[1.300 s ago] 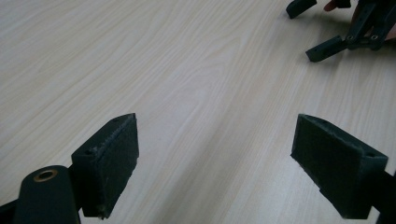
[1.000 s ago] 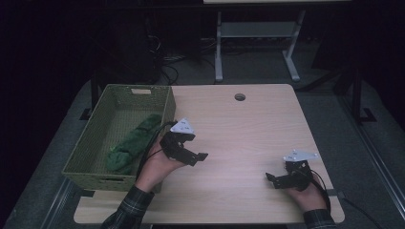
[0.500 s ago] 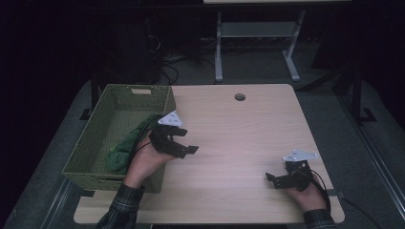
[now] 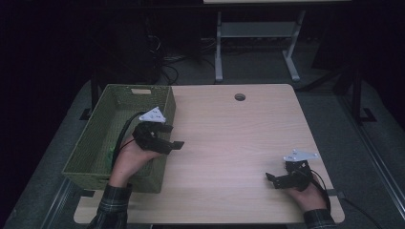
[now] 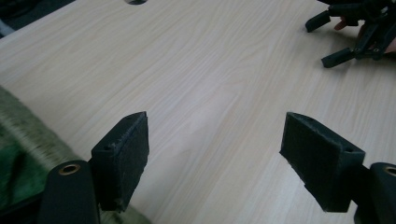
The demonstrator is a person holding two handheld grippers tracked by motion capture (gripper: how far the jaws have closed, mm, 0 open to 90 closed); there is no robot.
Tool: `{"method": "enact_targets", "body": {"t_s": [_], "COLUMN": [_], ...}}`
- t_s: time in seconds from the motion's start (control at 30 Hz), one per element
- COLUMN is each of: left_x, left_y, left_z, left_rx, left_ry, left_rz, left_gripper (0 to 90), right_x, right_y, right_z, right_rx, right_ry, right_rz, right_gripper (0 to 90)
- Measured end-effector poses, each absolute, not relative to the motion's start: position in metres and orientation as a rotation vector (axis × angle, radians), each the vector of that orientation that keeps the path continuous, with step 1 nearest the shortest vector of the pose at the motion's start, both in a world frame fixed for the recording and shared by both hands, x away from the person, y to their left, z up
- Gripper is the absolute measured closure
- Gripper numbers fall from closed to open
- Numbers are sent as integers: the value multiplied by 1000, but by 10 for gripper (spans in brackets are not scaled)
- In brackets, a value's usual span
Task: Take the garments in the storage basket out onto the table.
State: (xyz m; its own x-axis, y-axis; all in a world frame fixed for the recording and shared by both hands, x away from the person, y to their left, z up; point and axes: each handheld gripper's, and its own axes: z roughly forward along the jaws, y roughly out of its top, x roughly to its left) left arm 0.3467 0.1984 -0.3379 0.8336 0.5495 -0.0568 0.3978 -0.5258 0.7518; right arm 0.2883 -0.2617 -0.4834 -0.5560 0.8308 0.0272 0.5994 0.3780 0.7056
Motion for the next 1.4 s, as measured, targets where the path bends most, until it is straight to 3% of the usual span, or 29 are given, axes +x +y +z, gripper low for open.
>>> {"method": "enact_targets", "body": {"t_s": [0.7, 1.4], "left_x": [347, 364], "left_y": [258, 299], "left_z": [-336, -369], "left_rx": [2176, 2272], "left_ry": [824, 927], "left_rz": [319, 372], "left_gripper": [258, 440], "right_x": [288, 288], "right_y": [-262, -262], "right_z": [-483, -483], "right_rx": [1252, 1251], "right_ry": [2311, 2311], "right_rz": [974, 974], "right_gripper": [21, 21]}}
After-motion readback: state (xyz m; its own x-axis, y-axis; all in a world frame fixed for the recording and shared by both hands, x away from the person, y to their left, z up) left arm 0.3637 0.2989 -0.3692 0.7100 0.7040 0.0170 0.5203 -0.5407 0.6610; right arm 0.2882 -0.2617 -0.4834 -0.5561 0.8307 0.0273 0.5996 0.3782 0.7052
